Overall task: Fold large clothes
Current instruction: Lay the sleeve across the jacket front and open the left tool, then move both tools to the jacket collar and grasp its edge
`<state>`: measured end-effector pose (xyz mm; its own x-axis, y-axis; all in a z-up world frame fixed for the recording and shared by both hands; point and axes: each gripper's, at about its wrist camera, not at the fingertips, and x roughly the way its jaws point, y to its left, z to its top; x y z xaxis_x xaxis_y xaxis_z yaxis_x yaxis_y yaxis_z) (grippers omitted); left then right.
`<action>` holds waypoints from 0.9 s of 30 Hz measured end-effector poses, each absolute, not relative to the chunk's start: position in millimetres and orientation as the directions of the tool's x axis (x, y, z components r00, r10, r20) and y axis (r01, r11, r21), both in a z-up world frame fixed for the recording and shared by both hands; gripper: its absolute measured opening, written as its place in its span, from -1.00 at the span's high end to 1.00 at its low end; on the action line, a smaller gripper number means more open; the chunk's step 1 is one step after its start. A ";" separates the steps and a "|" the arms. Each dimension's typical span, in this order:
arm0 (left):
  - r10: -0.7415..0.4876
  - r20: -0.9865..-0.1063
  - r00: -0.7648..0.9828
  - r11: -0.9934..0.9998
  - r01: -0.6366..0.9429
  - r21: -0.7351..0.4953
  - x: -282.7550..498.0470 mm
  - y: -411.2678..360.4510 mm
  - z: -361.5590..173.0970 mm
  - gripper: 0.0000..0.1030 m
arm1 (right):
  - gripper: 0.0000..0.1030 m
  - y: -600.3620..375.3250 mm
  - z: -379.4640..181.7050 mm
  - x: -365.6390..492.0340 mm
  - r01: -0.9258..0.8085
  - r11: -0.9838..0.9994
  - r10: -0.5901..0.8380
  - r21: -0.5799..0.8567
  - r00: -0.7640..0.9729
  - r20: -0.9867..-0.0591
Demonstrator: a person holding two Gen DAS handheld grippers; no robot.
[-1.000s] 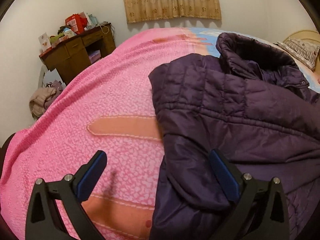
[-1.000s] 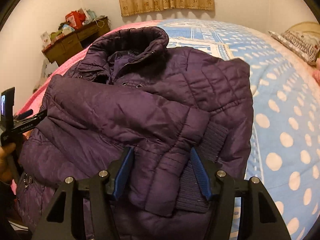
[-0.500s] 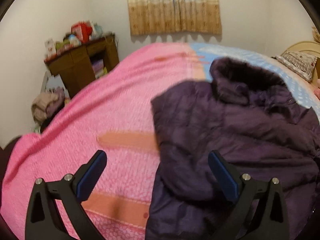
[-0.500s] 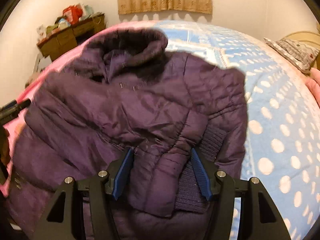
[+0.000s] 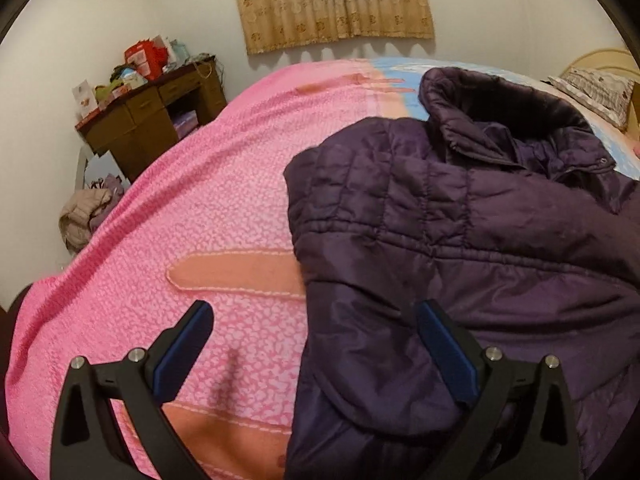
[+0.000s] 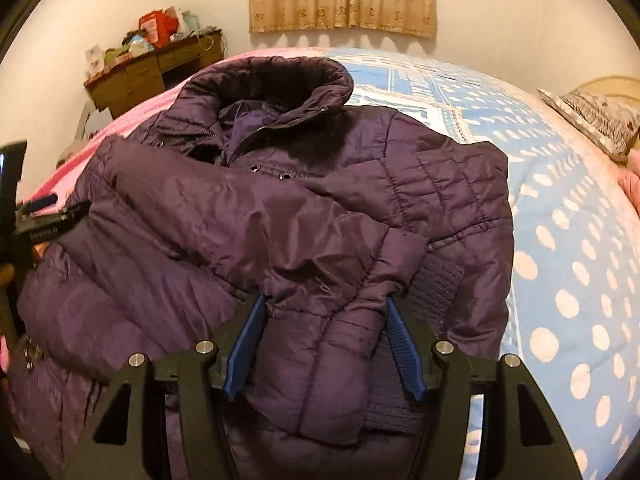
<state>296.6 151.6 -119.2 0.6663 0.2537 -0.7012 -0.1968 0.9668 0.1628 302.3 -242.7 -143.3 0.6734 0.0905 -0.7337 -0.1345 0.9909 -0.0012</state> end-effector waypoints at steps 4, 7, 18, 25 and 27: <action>0.264 -0.672 0.692 0.964 -0.194 0.180 286.3 156.1 -92.1 -1.00 | -0.20 -252.2 -133.6 301.3 -0.157 0.986 0.140 0.048 0.655 -0.742; 0.244 -0.635 0.733 0.970 -0.181 0.164 284.7 161.0 -66.7 -1.00 | -0.21 -259.9 -126.3 296.9 -0.169 0.984 0.153 0.055 0.650 -0.744; 0.297 -0.681 0.669 0.955 -0.222 0.198 320.5 168.0 -109.7 -1.00 | -0.28 -254.1 -144.8 299.5 -0.148 0.989 0.078 -0.026 0.654 -0.753; 0.256 -0.731 0.633 0.964 -0.218 0.149 323.6 174.3 -133.1 -1.00 | -0.29 -256.7 -154.6 297.3 -0.142 0.990 0.085 -0.019 0.688 -0.721; 0.240 -0.740 0.629 0.968 -0.209 0.136 324.7 175.4 -130.6 -1.00 | -0.29 -254.3 -152.5 299.8 -0.147 0.988 0.075 -0.035 0.676 -0.733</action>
